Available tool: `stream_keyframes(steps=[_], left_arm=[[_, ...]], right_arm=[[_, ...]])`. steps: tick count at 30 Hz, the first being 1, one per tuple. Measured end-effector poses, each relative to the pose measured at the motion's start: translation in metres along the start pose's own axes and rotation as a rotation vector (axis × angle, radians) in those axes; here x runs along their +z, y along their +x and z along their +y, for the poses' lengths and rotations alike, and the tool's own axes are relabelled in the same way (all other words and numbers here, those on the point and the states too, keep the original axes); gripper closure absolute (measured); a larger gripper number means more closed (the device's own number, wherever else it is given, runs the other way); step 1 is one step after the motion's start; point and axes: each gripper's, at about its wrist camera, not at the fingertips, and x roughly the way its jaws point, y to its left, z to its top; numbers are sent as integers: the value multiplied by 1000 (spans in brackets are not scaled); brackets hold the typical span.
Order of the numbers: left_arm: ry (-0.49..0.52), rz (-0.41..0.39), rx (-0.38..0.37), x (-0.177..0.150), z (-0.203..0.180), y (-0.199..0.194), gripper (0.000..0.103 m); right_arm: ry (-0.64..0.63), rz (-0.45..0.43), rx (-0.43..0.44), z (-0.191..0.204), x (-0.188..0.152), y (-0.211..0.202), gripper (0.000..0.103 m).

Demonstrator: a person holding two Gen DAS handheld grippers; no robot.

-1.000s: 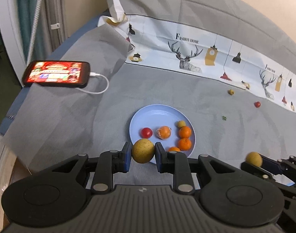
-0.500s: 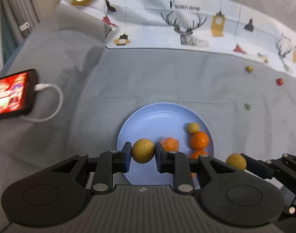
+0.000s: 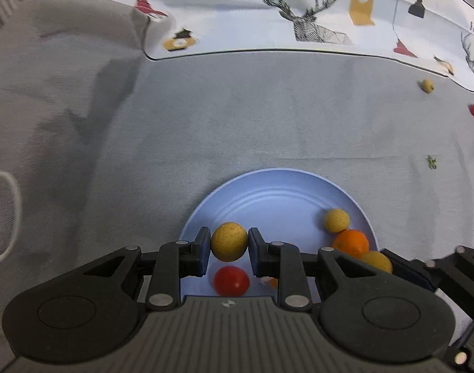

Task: Organize fruits
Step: 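Carry both yellow fruits to the blue plate and open both tools, then lift both tools away from the plate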

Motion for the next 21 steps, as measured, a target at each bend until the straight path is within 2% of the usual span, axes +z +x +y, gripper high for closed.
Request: stream_keyframes(steps=[2, 4, 5, 6, 9, 15, 21], left_arm=[[-1, -11, -12, 1, 0, -2, 13], [-16, -45, -5, -2, 1, -12, 0], [-17, -55, -5, -5, 1, -18, 1], [-11, -50, -4, -7, 0, -23, 1], [-26, -25, 17, -17, 1, -39, 1], [-66, -32, 44, -48, 3, -87, 0], [-88, -65, 58, -81, 4, -138, 0]], right_arm=[[-1, 6, 22, -1, 2, 5, 74], [1, 19, 19, -1, 2, 4, 47], [2, 19, 9, -1, 1, 0, 30], [6, 12, -1, -2, -1, -5, 22], [20, 24, -4, 0, -10, -26, 14], [103, 46, -6, 10, -33, -76, 6], [145, 7, -4, 21, -48, -128, 4]])
